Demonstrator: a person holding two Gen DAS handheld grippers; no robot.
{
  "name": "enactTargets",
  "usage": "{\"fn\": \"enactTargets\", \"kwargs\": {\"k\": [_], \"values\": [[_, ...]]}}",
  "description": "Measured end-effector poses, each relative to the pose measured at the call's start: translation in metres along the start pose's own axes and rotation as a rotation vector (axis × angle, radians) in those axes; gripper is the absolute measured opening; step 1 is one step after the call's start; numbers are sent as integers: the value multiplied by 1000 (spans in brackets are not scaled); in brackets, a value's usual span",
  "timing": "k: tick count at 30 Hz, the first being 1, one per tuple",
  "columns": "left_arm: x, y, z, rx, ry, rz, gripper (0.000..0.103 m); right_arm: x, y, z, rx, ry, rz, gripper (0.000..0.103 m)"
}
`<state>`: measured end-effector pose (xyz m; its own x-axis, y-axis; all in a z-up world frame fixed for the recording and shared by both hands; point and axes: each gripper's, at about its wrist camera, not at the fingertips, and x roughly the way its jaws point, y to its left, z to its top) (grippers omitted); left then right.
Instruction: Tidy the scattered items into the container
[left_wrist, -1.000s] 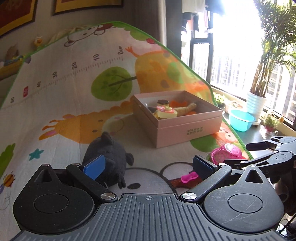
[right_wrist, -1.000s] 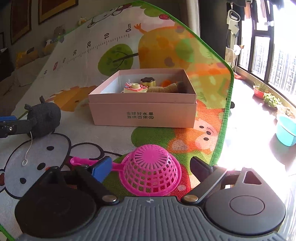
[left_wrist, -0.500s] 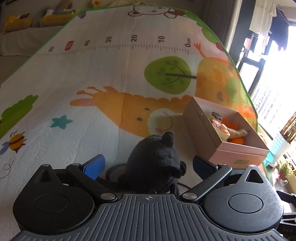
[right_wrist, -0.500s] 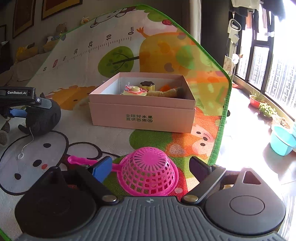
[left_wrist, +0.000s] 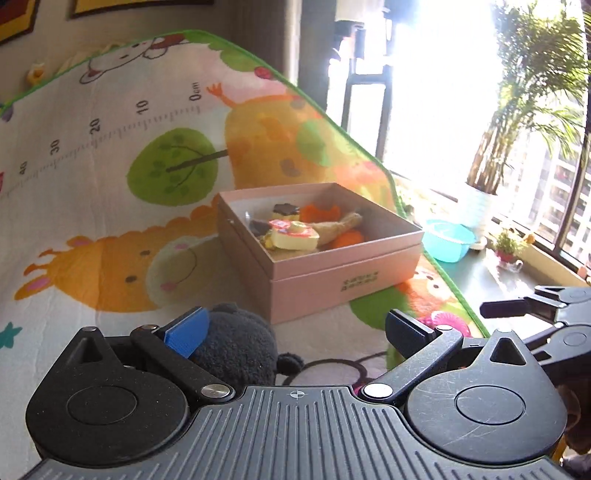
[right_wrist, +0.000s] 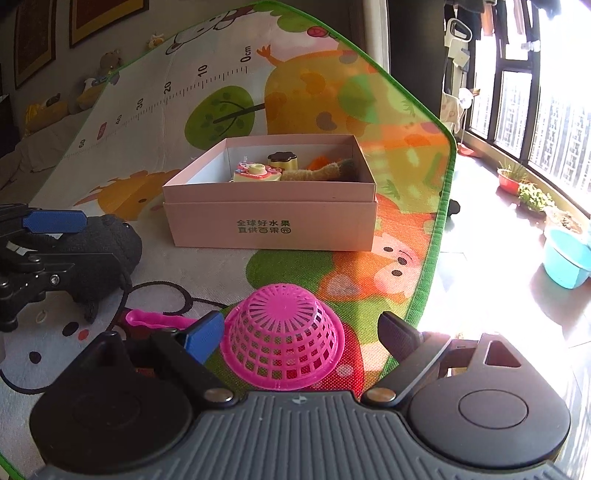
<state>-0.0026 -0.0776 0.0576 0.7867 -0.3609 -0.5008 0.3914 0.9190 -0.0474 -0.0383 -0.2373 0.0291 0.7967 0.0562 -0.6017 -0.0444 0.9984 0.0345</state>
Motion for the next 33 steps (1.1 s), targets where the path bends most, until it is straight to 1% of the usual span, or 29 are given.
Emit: {"fn": "enactTargets", "kwargs": {"k": [2, 6, 9, 12, 14, 15, 19, 21, 22, 24, 28, 31, 33], "values": [[-3, -10, -3, 21, 10, -37, 103, 0, -1, 0, 0, -6, -11, 91], [-9, -19, -9, 3, 27, -109, 103, 0, -1, 3, 1, -15, -27, 91], [-9, -24, -13, 8, 44, -124, 103, 3, 0, 3, -15, -6, -38, 91], [-14, -24, -14, -13, 54, -132, 103, 4, -3, 1, -8, -2, -37, 92], [-21, -20, -13, -37, 37, -112, 103, 4, -3, 1, -11, -5, -38, 92], [-26, -17, -13, -51, 24, -86, 103, 4, -4, 1, -9, -5, -38, 92], [-41, 4, -12, -112, -35, 100, 103, 5, -3, 0, -9, -6, -40, 93], [-41, 17, -12, -151, -37, 171, 103, 5, -3, 0, -10, -3, -40, 93], [-39, 21, -12, -164, -24, 192, 103, 5, -3, 0, -8, 0, -40, 93], [-32, 26, -13, -171, -2, 208, 103, 3, -3, 0, -3, -1, -38, 93], [-14, 22, -16, -145, 34, 176, 103, -3, -1, 2, -3, -15, 2, 93], [2, 19, -19, -136, 50, 174, 103, -3, 4, 2, -13, -1, 36, 92], [10, 19, -20, -138, 57, 170, 103, 1, 6, 2, -19, 13, 38, 90]]}}
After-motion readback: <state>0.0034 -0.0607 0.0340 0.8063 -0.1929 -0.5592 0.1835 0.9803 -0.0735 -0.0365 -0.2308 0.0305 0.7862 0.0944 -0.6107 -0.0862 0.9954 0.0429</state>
